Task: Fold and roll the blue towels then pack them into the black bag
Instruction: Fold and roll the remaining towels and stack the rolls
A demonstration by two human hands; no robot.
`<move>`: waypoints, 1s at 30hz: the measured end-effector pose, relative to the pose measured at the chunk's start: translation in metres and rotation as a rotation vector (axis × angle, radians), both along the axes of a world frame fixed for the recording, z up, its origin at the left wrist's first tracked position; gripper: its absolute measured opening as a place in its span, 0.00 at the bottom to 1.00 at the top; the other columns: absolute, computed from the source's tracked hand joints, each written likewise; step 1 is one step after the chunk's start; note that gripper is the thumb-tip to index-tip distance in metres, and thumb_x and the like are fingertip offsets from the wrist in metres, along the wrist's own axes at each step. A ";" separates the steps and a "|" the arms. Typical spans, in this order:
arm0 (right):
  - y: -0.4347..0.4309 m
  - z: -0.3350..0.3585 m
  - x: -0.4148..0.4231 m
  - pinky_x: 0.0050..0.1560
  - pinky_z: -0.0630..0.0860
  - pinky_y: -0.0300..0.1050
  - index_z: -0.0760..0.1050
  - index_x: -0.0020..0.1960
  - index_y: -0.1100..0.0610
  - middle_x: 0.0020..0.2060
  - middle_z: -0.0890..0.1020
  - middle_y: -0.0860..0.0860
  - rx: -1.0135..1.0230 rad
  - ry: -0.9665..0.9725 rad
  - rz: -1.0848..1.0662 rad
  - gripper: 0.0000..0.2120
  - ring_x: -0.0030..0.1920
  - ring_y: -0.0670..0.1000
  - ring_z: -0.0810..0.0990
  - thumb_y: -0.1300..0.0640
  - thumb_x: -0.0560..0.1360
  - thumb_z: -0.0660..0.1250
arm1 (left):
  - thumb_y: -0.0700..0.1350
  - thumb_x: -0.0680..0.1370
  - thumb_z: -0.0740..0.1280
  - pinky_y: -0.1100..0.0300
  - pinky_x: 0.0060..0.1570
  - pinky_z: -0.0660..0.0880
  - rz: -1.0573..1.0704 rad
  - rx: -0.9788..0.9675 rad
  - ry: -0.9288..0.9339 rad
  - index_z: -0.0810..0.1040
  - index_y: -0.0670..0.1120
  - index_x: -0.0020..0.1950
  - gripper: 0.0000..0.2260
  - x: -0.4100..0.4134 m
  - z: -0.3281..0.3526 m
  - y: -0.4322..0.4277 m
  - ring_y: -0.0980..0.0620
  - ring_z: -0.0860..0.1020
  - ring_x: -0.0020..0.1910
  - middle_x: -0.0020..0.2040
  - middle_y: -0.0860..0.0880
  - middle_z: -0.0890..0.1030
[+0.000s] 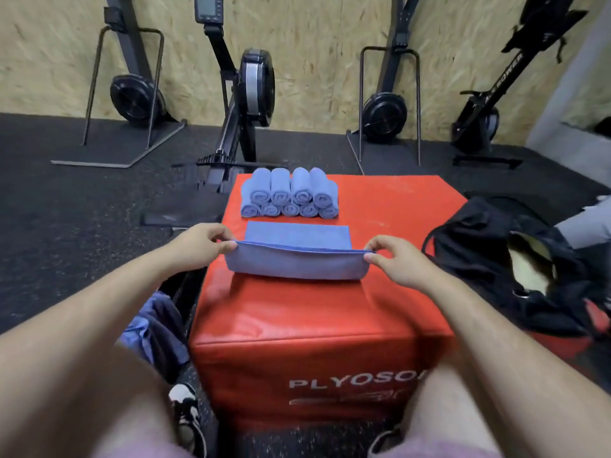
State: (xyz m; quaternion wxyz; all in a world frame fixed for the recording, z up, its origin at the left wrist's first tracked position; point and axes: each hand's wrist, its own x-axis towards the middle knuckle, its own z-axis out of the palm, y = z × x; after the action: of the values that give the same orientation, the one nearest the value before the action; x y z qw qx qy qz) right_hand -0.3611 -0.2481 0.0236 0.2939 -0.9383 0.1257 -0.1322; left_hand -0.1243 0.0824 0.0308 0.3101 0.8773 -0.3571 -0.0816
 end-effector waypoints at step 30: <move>-0.043 -0.053 0.123 0.42 0.69 0.44 0.78 0.46 0.54 0.40 0.81 0.49 -0.005 0.146 -0.180 0.02 0.42 0.51 0.77 0.57 0.77 0.68 | 0.45 0.75 0.71 0.57 0.38 0.73 0.257 -0.017 0.150 0.81 0.46 0.40 0.05 0.086 -0.065 -0.065 0.51 0.76 0.33 0.36 0.47 0.83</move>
State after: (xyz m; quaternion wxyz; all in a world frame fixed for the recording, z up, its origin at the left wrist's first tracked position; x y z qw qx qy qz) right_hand -0.2385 -0.2915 -0.0297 0.2687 -0.9310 0.2301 -0.0896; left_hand -0.0382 0.0174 -0.0347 0.3511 0.9046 -0.2183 -0.1038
